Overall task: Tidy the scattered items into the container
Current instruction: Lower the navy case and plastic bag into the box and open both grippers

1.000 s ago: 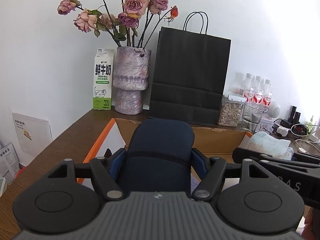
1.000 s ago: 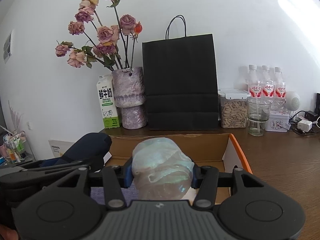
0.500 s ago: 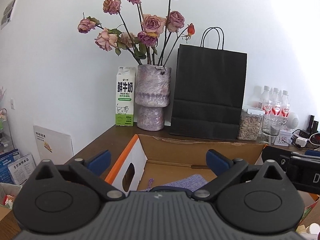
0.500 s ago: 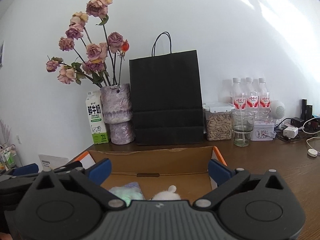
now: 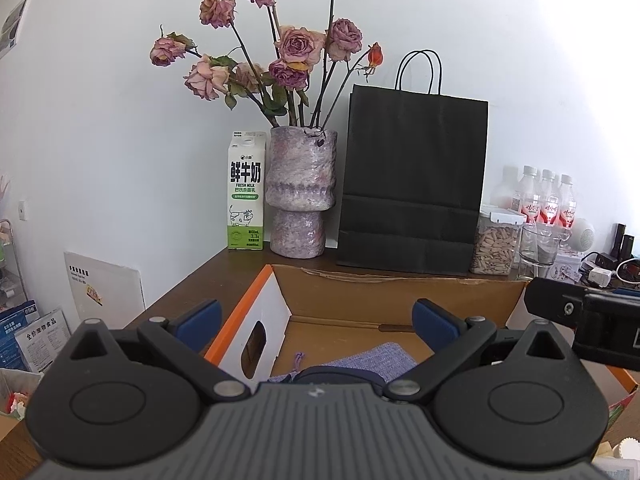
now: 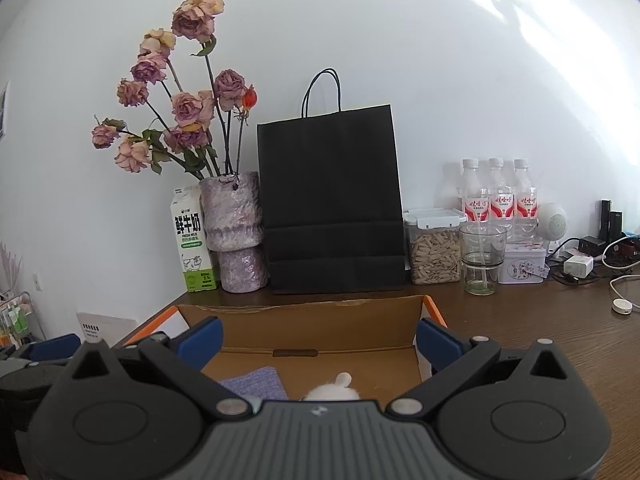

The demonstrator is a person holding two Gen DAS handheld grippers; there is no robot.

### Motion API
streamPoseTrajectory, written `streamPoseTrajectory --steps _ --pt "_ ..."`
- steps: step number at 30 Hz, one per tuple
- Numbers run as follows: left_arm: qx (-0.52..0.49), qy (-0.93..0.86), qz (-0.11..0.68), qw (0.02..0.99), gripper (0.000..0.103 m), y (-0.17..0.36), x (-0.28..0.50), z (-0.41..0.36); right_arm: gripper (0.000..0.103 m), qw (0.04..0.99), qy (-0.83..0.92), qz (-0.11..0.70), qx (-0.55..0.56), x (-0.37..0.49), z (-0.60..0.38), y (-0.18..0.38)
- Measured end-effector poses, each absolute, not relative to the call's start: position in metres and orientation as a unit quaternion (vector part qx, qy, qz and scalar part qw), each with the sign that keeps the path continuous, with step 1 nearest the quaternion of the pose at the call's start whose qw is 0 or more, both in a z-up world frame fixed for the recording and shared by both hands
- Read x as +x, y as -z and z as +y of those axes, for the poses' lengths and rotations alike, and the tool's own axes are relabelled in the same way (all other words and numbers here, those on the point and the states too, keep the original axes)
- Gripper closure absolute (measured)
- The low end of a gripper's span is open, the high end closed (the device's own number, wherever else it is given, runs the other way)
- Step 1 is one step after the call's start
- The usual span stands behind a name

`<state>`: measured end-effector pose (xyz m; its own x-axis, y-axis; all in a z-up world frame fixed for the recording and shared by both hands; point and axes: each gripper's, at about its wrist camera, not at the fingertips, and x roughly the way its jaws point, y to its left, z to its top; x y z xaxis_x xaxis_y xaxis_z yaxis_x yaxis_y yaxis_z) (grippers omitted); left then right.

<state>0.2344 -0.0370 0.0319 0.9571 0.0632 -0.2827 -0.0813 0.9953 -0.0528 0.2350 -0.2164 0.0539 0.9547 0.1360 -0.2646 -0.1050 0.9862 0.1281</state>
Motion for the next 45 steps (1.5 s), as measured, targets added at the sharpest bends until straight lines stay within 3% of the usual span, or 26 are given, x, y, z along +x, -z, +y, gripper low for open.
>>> streamPoseTrajectory --steps 45 --pt "-0.019 0.006 0.145 0.989 0.0 -0.019 0.206 -0.037 0.0 0.99 -0.062 0.123 0.031 0.2 -0.219 -0.048"
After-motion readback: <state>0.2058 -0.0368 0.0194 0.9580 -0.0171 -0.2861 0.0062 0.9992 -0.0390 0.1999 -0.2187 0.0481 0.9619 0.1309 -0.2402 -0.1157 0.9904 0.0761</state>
